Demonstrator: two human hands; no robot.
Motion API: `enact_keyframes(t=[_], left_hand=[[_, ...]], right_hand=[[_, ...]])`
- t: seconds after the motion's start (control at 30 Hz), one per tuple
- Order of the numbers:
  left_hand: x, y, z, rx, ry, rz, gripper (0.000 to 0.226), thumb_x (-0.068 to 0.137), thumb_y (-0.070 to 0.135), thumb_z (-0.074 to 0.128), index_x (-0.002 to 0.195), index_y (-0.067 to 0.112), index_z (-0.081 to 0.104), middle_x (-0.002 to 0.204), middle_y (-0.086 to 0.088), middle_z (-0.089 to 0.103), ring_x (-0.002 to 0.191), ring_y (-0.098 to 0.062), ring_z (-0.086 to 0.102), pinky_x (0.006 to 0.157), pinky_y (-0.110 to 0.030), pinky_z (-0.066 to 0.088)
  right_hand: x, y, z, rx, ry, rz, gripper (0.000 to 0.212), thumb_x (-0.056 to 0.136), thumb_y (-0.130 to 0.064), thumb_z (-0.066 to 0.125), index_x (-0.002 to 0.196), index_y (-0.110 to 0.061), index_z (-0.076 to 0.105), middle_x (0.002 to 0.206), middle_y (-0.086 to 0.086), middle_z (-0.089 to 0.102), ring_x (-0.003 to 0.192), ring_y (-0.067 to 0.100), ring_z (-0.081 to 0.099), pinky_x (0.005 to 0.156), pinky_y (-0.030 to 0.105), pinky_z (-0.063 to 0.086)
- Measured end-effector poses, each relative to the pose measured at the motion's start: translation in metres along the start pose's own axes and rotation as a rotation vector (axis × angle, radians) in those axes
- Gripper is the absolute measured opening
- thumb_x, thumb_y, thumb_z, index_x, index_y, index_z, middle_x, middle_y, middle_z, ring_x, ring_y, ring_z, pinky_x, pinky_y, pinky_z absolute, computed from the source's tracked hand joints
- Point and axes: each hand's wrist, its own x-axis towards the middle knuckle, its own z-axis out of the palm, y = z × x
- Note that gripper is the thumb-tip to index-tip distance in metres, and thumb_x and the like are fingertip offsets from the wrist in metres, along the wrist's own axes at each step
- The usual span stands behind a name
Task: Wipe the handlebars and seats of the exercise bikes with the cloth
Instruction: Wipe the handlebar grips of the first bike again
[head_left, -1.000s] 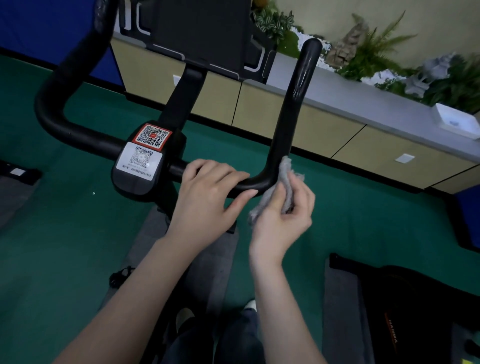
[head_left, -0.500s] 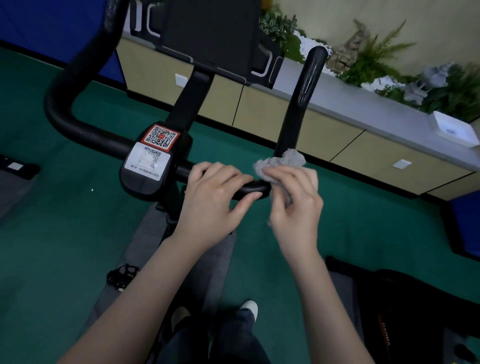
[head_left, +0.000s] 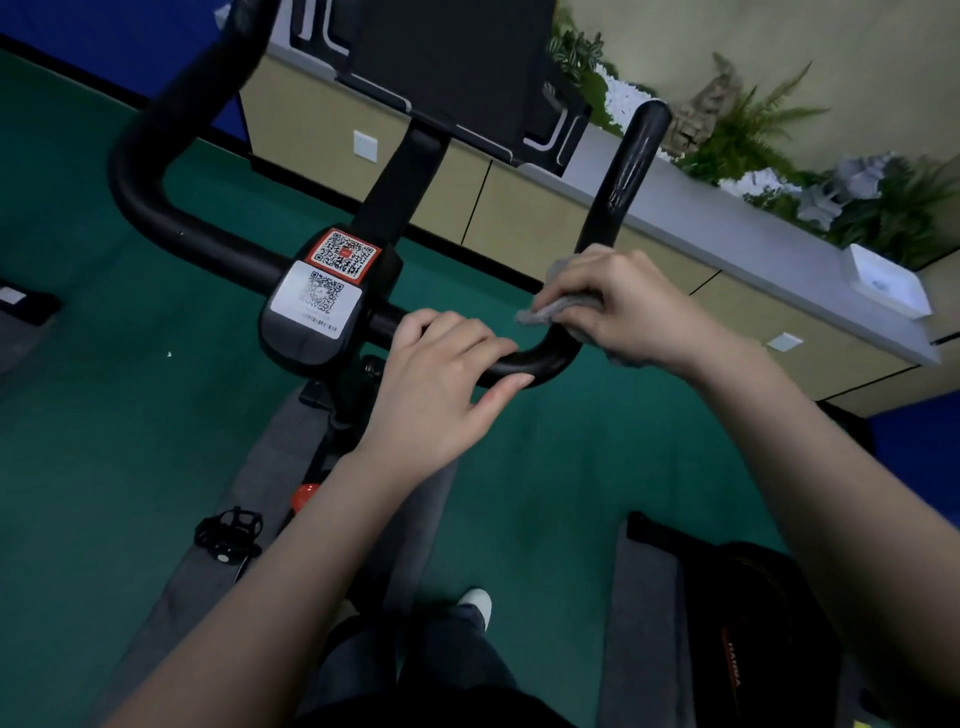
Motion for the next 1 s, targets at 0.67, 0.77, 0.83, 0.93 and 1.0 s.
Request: enact_keyframes(t=[0.67,0.77,0.83,0.93,1.0], left_hand=[[0.014,0.041,0.021,0.077,0.068,-0.223,0.033,0.083,0.048,0.062,0.094,0.018,0.073,0.081,0.004,0.067,0.085,-0.020,0.062,0.104,-0.038,0.029],[0.015,0.042,0.022,0.038,0.081,-0.257,0.033,0.082,0.048,0.064,0.096,0.020,0.074,0.081,0.006,0.068,0.085,-0.019,0.061,0.101,-0.036,0.027],[0.015,0.043,0.021,0.024,0.082,-0.274,0.033,0.081,0.049,0.063,0.094,0.021,0.074,0.081,0.007,0.068,0.084,-0.017,0.061,0.100,-0.034,0.026],[0.015,0.045,0.021,0.015,0.088,-0.290,0.031,0.081,0.049,0.062,0.092,0.022,0.074,0.079,0.008,0.067,0.083,-0.017,0.059,0.099,-0.033,0.025],[0.016,0.046,0.021,0.017,0.087,-0.298,0.031,0.081,0.049,0.062,0.091,0.023,0.074,0.079,0.009,0.067,0.082,-0.017,0.059,0.098,-0.033,0.025]], right_hand=[[0.061,-0.001,-0.020,-0.068,-0.593,0.101,0.018,0.088,-0.001,0.053,0.083,-0.011,0.068,0.057,0.003,0.058,0.026,0.010,0.039,0.033,0.016,0.034],[0.071,0.001,-0.021,-0.066,-0.709,0.126,0.018,0.090,-0.003,0.053,0.083,-0.012,0.067,0.050,0.004,0.049,0.029,0.011,0.036,0.036,0.016,0.033],[0.078,0.005,-0.024,-0.110,-0.699,0.133,0.020,0.089,-0.001,0.053,0.083,-0.013,0.067,0.053,0.007,0.052,0.031,0.012,0.038,0.036,0.016,0.032],[0.083,0.009,-0.028,-0.193,-0.637,0.128,0.021,0.089,-0.004,0.053,0.081,-0.017,0.067,0.076,0.012,0.067,0.045,0.017,0.048,0.038,0.019,0.037],[0.079,0.009,-0.027,-0.194,-0.636,0.070,0.022,0.089,-0.004,0.052,0.080,-0.018,0.067,0.072,0.003,0.069,0.038,0.013,0.049,0.036,0.018,0.036]])
